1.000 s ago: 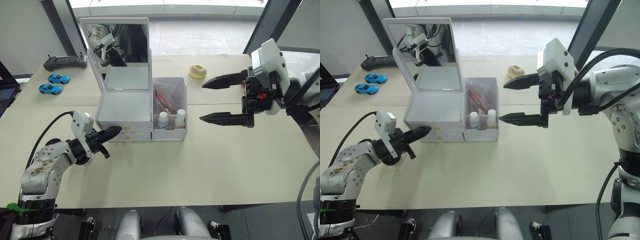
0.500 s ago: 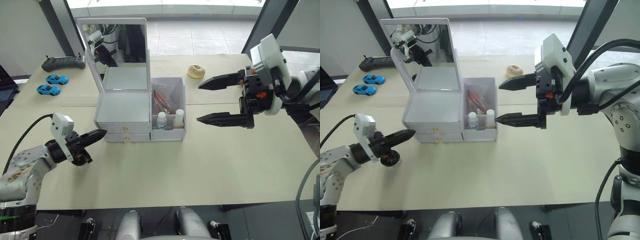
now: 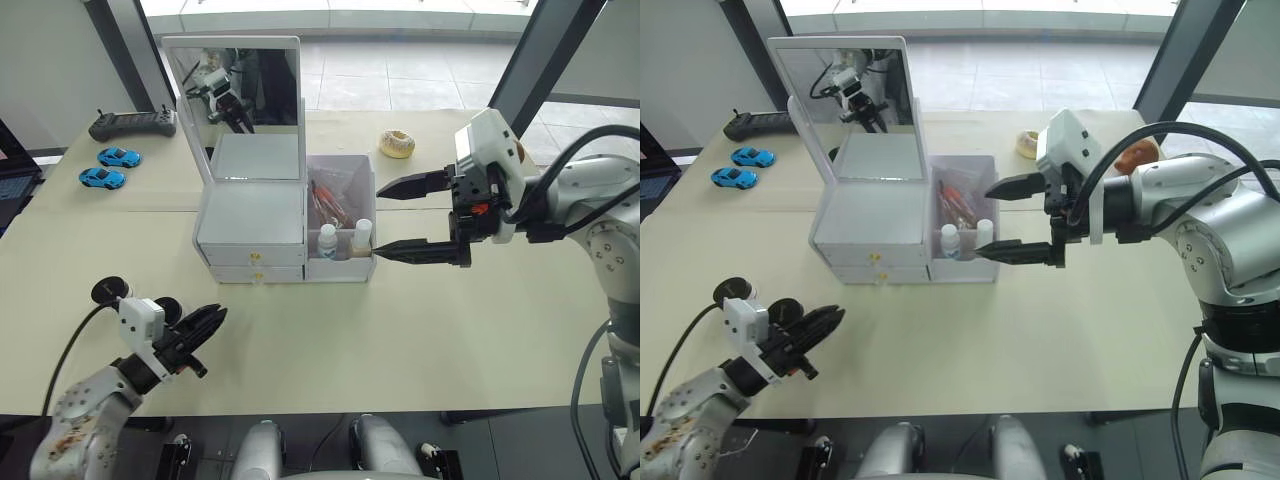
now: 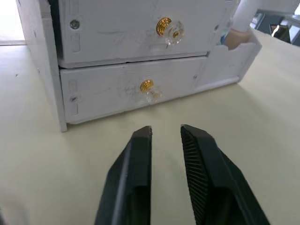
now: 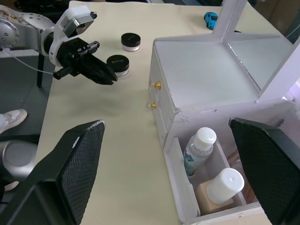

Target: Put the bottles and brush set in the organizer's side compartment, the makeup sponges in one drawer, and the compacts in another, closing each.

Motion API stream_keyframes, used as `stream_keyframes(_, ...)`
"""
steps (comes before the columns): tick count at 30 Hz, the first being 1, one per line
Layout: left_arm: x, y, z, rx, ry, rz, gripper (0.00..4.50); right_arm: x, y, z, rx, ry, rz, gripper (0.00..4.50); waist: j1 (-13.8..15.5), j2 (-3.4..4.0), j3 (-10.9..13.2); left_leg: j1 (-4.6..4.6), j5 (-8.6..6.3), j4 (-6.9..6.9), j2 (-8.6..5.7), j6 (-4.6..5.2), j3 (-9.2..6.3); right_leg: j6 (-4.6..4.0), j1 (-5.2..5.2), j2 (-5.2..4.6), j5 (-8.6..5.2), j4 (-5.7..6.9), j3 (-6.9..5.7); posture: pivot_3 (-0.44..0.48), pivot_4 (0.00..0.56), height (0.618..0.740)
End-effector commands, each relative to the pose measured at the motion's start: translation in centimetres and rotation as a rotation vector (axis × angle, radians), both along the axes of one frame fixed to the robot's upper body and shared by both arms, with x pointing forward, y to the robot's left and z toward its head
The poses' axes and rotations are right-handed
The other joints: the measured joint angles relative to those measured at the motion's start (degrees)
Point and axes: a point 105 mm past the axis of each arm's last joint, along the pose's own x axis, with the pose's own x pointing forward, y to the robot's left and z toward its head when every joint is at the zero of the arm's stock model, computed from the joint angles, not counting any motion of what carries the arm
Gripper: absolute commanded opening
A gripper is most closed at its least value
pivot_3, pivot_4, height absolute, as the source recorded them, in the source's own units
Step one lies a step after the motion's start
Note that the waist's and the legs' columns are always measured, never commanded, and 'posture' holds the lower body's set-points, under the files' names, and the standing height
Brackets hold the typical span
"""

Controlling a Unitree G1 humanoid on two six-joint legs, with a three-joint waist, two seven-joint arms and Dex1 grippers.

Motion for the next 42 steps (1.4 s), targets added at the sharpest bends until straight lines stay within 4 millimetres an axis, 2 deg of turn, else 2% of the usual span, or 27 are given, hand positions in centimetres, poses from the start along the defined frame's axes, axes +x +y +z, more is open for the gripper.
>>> stream_keyframes(1, 1.0, -1.2, 0.5, 0.039, -0.087, 0.065, 2.22, -0.2, 0.5, 1.1, 0.007, -0.048, 0.025, 4.5, 0.0, -0.01, 0.0, 0.0, 0.0, 0.0, 0.0, 0.0, 0.0, 0.0, 0.0, 0.02, 0.0, 0.01, 0.0, 0.0, 0.15, 0.74)
stream_keyframes(4, 1.8, -1.7, -0.2, 0.056, -0.102, 0.141, 3.16, -0.4, 1.2, 1.6, 0.025, -0.046, 0.051, 4.5, -0.3, 0.02, 0.0, 0.02, 0.0, -0.01, 0.01, 0.0, -0.02, 0.0, 0.0, 0.06, 0.01, 0.05, 0.03, 0.0, 0.15, 0.74)
stream_keyframes(9, 2.6, -2.5, -0.7, 0.06, -0.122, 0.246, 3.16, -0.5, 1.3, 1.8, 0.02, -0.036, 0.061, 4.5, 0.0, 0.02, -0.1, -0.01, 0.0, 0.04, -0.02, 0.0, -0.04, 0.02, 0.03, 0.05, 0.01, 0.01, 0.02, 0.0, 0.15, 0.74)
stream_keyframes(25, 5.3, -5.7, -1.4, 0.041, -0.153, 0.276, 3.16, -0.8, 1.7, 2.3, 0.0, -0.03, 0.055, 4.5, 0.0, 0.05, -0.1, -0.03, 0.0, 0.05, -0.05, 0.0, -0.06, 0.06, 0.02, 0.05, 0.04, 0.03, 0.02, 0.0, 0.15, 0.74)
stream_keyframes(28, 5.8, -5.8, -1.3, 0.03, -0.159, 0.282, 2.61, -1.0, 1.9, 2.4, 0.003, -0.034, 0.06, 4.5, 0.0, 0.05, -0.1, -0.03, 0.0, 0.05, -0.06, 0.0, -0.05, 0.07, 0.02, 0.05, 0.04, 0.03, 0.02, 0.0, 0.15, 0.74)
stream_keyframes(34, 5.4, -5.8, -0.8, 0.032, -0.185, 0.259, 0.71, -1.2, 2.3, 2.8, 0.023, -0.043, 0.07, 4.5, 0.3, 0.05, -0.1, -0.03, 0.0, 0.06, -0.07, 0.0, -0.06, 0.09, 0.02, 0.05, 0.05, 0.01, 0.03, 0.0, 0.15, 0.74)
stream_keyframes(35, 5.3, -5.7, -0.8, 0.031, -0.186, 0.256, 0.54, -1.2, 2.3, 2.7, 0.023, -0.042, 0.069, 4.5, 0.4, 0.05, -0.1, -0.05, 0.0, 0.06, -0.07, 0.0, -0.05, 0.09, 0.02, 0.04, 0.05, 0.01, 0.02, 0.0, 0.15, 0.74)
stream_keyframes(42, 3.1, -5.2, -0.9, 0.029, -0.174, 0.224, 0.54, -1.1, 2.4, 2.2, 0.026, -0.034, 0.07, 4.5, 0.0, 0.05, -0.1, -0.03, 0.0, 0.04, -0.05, 0.0, -0.05, 0.09, 0.01, 0.05, 0.05, 0.0, 0.03, 0.0, 0.15, 0.74)
